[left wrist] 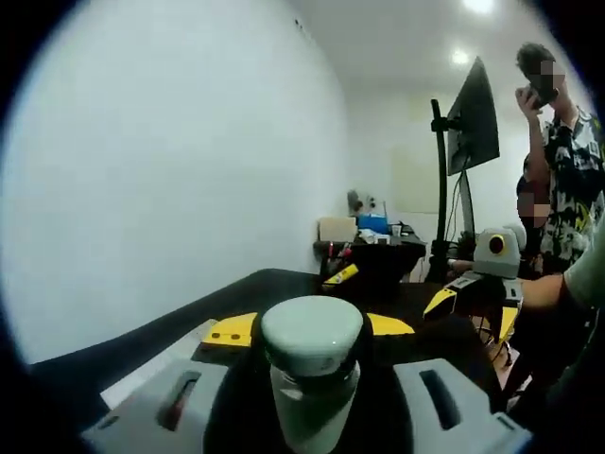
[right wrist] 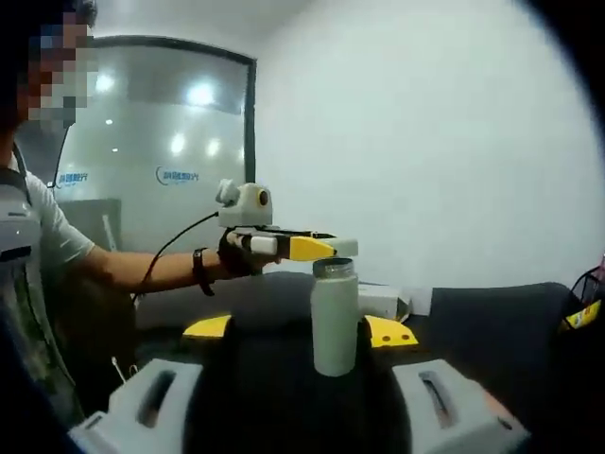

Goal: Assemble the cup parts correctly, then place the assembled cup into the box.

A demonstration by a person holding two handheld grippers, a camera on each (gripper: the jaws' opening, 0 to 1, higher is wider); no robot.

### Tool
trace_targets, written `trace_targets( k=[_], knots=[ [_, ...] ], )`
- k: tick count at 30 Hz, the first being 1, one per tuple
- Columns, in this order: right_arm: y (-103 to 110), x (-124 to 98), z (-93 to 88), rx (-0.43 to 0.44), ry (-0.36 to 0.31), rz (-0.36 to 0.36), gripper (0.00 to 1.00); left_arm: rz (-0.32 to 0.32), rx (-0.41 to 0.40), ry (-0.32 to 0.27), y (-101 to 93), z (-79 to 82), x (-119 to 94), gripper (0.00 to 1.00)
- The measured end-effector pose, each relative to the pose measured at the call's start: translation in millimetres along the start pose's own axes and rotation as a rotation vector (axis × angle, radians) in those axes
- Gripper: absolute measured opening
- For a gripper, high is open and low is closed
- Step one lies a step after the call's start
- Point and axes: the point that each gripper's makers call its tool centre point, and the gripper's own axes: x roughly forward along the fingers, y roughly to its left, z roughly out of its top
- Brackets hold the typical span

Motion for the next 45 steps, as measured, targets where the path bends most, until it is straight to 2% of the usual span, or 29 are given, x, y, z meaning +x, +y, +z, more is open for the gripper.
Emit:
trace_targets(
  k=[3,9,16,17,22,23,28,32,34,37,42,45],
  knots=[
    [0,0,-0.7,0.005,-0.001,0.003,0.50,0.001,-0.002,0.007,8.5,-2.2,1,0.38],
    [-1,-1,-0.3,0.013,-0.008,0.003,0.50,-0.002,-0.005,0.015,8.4,-7.1,5,0.38],
    [-3,-4,0.0,0.022,-0.015,0.001,0.49,0.002,-0.011,0.003,14.8,-5.9,9,0.38],
    [-3,-4,-0.2,0.023,-0.015,0.000,0.49,0.002,-0.009,0.000,2.3,-8.1,3,0.38],
    [-3,-5,-0.7,0.027,-0.018,-0.001,0.49,0.000,-0.002,-0.002,-11.2,-9.5,-3,0.38],
    [-3,-5,-0.8,0.027,-0.018,-0.001,0.49,-0.002,-0.001,-0.001,-5.8,-8.6,-1,0.38],
    [-3,-5,-0.8,0.030,-0.021,-0.003,0.49,0.001,0.003,-0.004,-14.6,-10.7,-7,0.38],
    [-4,-6,-2.1,0.040,-0.023,-0.004,0.48,-0.005,0.008,-0.003,-5.9,-9.2,-4,0.38],
    [-5,-6,-2.8,0.044,-0.023,-0.005,0.48,-0.017,-0.018,-0.030,-5.3,-2.7,-4,0.38],
    [-4,-6,-3.2,0.050,-0.027,-0.003,0.48,-0.007,0.054,0.019,0.3,-7.9,-1,0.38],
    [-4,-6,-3.2,0.052,-0.031,-0.002,0.48,-0.015,0.048,0.023,5.1,-13.2,6,0.38],
    [-5,-5,-5.8,0.044,-0.022,-0.005,0.48,-0.016,0.042,0.030,-5.2,-18.0,3,0.38]
  ],
)
